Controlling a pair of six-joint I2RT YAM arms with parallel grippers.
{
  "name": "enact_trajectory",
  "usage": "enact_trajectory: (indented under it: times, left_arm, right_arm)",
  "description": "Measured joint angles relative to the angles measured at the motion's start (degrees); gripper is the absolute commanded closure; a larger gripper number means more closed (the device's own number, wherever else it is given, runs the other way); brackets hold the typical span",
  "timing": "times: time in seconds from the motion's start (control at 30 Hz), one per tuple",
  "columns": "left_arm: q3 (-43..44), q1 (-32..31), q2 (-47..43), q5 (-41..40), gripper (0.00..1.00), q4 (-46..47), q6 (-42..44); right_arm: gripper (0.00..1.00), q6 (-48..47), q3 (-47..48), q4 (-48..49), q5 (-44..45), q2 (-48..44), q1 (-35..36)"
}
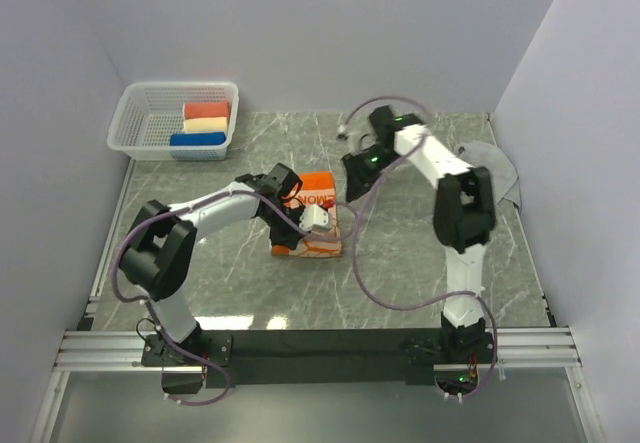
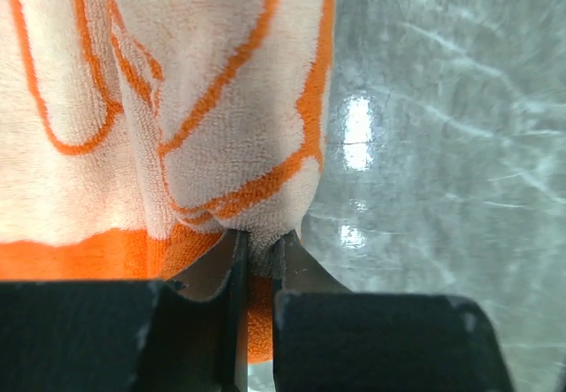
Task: Roll the towels
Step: Roll the towel
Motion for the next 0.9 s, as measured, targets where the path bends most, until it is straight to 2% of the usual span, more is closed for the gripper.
enact_trajectory:
  times: [0.17, 0.27, 0.4, 0.47, 0.57, 0.67, 0.77, 0.9]
  left_arm:
    - [7.76, 3.34, 7.50, 6.14, 0.99, -7.78, -2.89]
    - [12.20, 5.57, 11.91, 10.19, 0.99, -12.41, -4.11]
    - [18.01, 8.55, 17.77, 15.72, 0.99, -18.51, -5.01]
    - [20.52, 9.84, 20.68, 18.16, 0.99, -21.35, -5.40]
    - [23.80, 10.97, 24.09, 20.79, 0.99, -25.29, -5.42]
    - [25.99, 11.30, 26.27, 22.08, 0.99, -28.15, -5.42]
    - [26.99, 11.37, 27.43, 22.84, 0.99, -29.99, -5.40]
    - [27.43, 11.72, 28.46, 23.96, 0.99, -31.89, -5.38]
  right_arm:
    - [0.59, 0.90, -7.13, 7.19, 4.52, -16.31, -9.62]
    - [0.59, 0.87, -12.39, 10.69, 6.25, -26.62, -12.98]
    - [0.59, -0.57, -21.99, 13.35, 7.17, -40.76, -12.57]
    - [0.50, -1.49, -25.77, 13.86, 7.58, -46.34, -11.21]
    - [0.44, -2.16, -32.00, 17.16, 11.69, -53.02, -6.10]
    - [0.43, -2.71, -35.87, 20.24, 18.38, -55.65, 4.76]
    - [0.40, -3.80, -36.83, 24.15, 24.87, -52.83, 17.00]
    - [0.36, -7.06, -38.58, 30.49, 33.53, -46.07, 27.78]
